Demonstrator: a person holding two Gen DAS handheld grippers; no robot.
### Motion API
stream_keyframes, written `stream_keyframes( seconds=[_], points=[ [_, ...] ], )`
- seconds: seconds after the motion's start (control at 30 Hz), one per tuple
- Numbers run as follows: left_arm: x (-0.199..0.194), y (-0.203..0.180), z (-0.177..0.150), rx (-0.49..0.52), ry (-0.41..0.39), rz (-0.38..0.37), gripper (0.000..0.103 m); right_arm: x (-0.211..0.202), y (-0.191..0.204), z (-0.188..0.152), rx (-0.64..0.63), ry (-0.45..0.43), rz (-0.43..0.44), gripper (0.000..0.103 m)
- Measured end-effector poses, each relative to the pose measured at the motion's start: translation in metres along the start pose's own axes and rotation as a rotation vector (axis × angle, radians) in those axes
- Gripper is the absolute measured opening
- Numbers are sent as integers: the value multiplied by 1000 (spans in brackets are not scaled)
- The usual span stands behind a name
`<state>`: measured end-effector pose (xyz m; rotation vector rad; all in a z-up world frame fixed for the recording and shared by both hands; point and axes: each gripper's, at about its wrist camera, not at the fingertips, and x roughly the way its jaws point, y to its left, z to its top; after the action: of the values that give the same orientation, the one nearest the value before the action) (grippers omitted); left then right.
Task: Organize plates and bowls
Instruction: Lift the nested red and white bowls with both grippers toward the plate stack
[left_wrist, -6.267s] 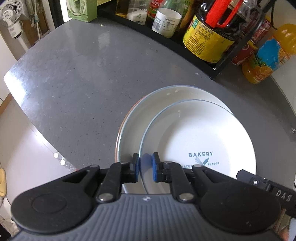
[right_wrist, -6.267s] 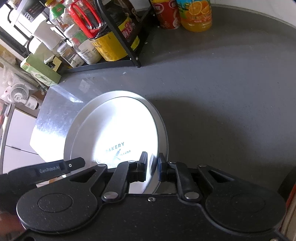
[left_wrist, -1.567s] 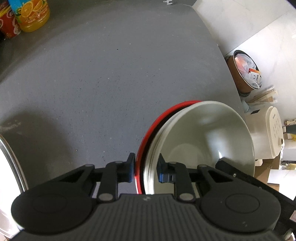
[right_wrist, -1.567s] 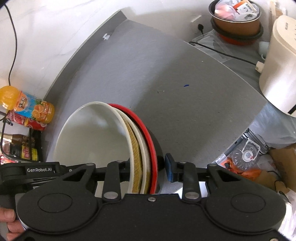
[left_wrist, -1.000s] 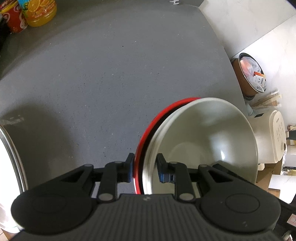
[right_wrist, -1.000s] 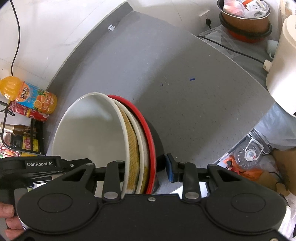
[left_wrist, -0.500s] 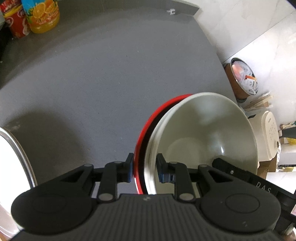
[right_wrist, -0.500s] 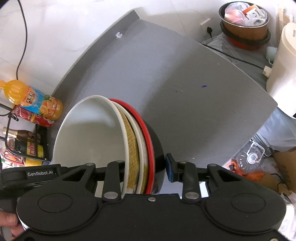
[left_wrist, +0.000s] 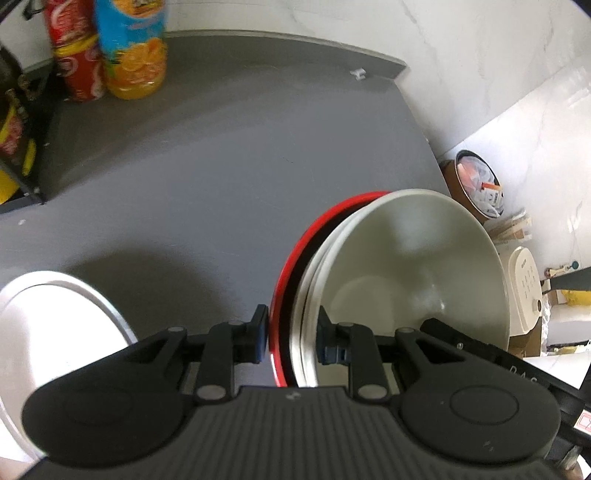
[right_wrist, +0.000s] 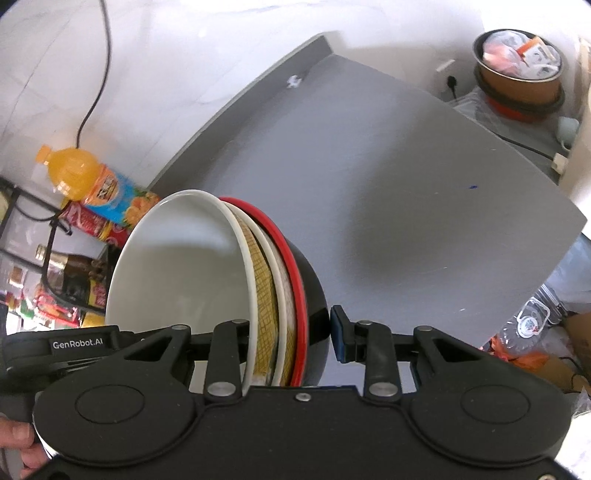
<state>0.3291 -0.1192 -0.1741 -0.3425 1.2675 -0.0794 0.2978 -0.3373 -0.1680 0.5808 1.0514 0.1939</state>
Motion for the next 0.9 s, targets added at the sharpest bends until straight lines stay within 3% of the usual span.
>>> stream_keyframes(
  seconds=[0.9],
  points=[
    [-74,135,-40,-198,-81,53,23,31,127,-58,-175,86,60,31]
  ],
)
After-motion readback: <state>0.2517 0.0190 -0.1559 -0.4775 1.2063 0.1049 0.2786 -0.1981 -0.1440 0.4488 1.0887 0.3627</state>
